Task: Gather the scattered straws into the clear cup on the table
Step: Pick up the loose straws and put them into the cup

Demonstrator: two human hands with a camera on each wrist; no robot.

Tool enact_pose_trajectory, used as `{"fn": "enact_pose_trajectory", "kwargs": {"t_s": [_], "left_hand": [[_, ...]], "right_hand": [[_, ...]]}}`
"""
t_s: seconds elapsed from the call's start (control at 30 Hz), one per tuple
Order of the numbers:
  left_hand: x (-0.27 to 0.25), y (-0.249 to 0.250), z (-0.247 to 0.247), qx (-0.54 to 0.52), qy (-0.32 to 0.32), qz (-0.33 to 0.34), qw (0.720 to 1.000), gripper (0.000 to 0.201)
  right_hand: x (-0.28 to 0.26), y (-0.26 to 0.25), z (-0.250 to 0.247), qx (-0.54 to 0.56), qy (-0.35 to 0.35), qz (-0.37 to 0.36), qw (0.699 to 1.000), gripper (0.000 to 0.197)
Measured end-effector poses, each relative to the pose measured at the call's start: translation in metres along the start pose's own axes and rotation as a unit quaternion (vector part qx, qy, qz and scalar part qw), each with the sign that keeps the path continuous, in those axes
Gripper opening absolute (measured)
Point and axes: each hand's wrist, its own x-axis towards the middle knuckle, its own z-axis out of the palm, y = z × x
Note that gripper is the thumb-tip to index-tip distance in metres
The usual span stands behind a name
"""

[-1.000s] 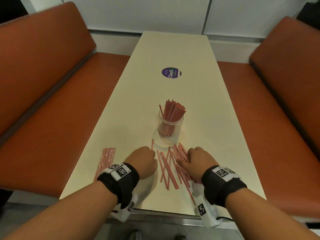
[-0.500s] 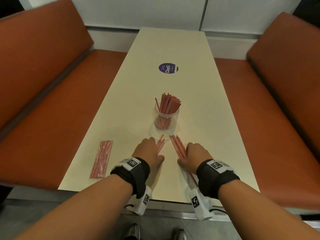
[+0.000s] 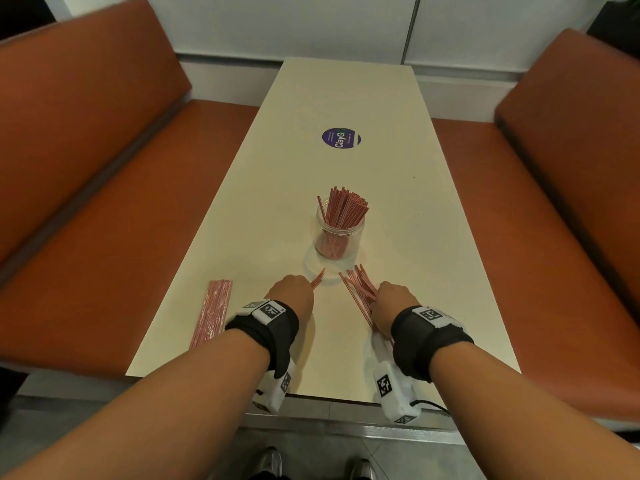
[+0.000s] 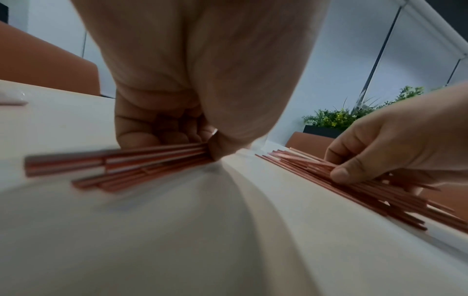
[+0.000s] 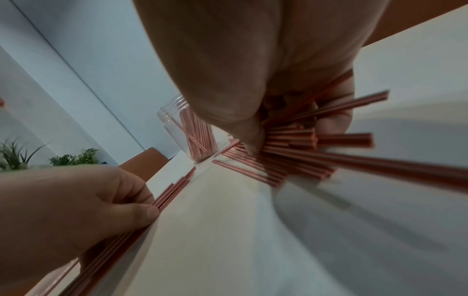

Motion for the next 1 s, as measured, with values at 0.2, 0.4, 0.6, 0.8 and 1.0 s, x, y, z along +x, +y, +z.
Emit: {"fn": "enact_pose_trajectory", "kwargs": {"t_s": [0.2, 0.4, 0.6, 0.8, 1.0], "left_hand": [[0.004, 0.0, 0.0, 0.051, 0.033, 0.033, 0.998, 0.03], [0.009, 0.0, 0.01, 0.032, 0.027, -0.015, 0.999, 0.03], [0.012, -0.005, 0.005, 0.069, 0.027, 0.025, 0.997, 0.028], [0.016, -0.004, -0.002, 0.131, 0.026, 0.093, 0.987, 0.032], [0.018, -0.006, -0.003, 0.098, 0.002, 0.08, 0.992, 0.028]], "right_hand": [[0.005, 0.001, -0.003, 0.029, -0.016, 0.02, 0.999, 0.029], [0.009, 0.005, -0.011, 0.067, -0.008, 0.034, 0.997, 0.026], [0.012, 0.007, -0.008, 0.098, 0.002, 0.027, 0.995, 0.026], [0.013, 0.007, -0.009, 0.127, 0.007, 0.016, 0.992, 0.027], [0.013, 0.009, -0.01, 0.141, 0.014, 0.013, 0.99, 0.026]]}}
